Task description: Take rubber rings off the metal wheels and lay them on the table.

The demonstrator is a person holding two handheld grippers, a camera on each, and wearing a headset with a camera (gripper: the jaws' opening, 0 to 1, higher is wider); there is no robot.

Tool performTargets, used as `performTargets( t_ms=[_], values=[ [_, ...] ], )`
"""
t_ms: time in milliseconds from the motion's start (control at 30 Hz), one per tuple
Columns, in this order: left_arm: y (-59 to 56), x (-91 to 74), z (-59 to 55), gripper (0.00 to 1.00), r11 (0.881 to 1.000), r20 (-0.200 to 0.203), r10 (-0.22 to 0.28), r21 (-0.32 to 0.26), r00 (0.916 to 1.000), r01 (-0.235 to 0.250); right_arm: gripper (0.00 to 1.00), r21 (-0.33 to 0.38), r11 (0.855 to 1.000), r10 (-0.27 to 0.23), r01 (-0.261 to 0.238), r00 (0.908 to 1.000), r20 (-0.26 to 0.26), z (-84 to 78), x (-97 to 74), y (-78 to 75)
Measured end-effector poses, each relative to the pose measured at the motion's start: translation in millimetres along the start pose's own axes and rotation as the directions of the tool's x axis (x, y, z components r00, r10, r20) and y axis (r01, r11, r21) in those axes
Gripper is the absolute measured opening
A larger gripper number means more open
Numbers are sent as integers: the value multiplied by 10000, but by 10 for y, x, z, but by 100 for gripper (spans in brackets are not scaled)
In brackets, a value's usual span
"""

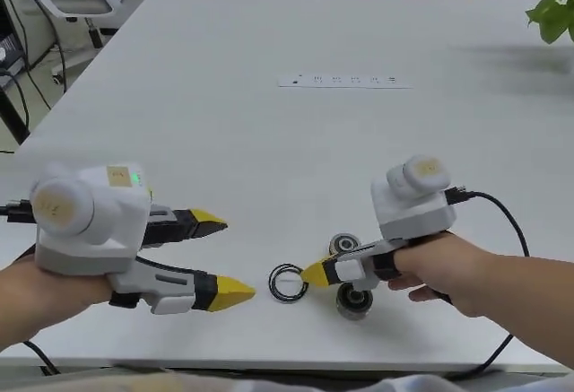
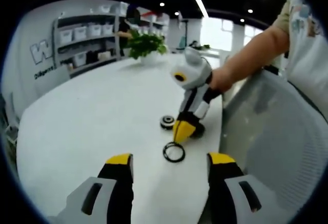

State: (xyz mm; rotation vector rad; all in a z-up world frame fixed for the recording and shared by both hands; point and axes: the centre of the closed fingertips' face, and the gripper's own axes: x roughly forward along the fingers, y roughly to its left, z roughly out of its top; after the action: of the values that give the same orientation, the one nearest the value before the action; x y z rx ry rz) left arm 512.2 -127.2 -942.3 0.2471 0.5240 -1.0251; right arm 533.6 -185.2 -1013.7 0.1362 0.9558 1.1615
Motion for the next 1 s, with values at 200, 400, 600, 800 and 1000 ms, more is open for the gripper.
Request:
performTargets(
  t_ms=[200,400,600,800,1000],
  values=[
    [1,10,-9,59,10000,-64,-49,-34,10000,49,1,109,9999,-6,6,10000,-46,-18,1,-7],
    [5,24,-22,59,10000,-179,-68,-52,9998,67,8,59,10000,-22,21,9997,240,45,-45,-4],
    [5,50,16,59,9999,-228,-153,45,9996,154,13,-220,9997,136,-121,9973,726,190,-181,39],
    [23,117,68,57,9996,-326,-272,50,9991,274,18,-457,9989,9,50,9918,1280,303,-348,-36],
    [36,218,120,53,9990,-424,-440,91,9981,444,26,-1062,9934,-243,436,9840,1768,374,-539,-119]
  ],
)
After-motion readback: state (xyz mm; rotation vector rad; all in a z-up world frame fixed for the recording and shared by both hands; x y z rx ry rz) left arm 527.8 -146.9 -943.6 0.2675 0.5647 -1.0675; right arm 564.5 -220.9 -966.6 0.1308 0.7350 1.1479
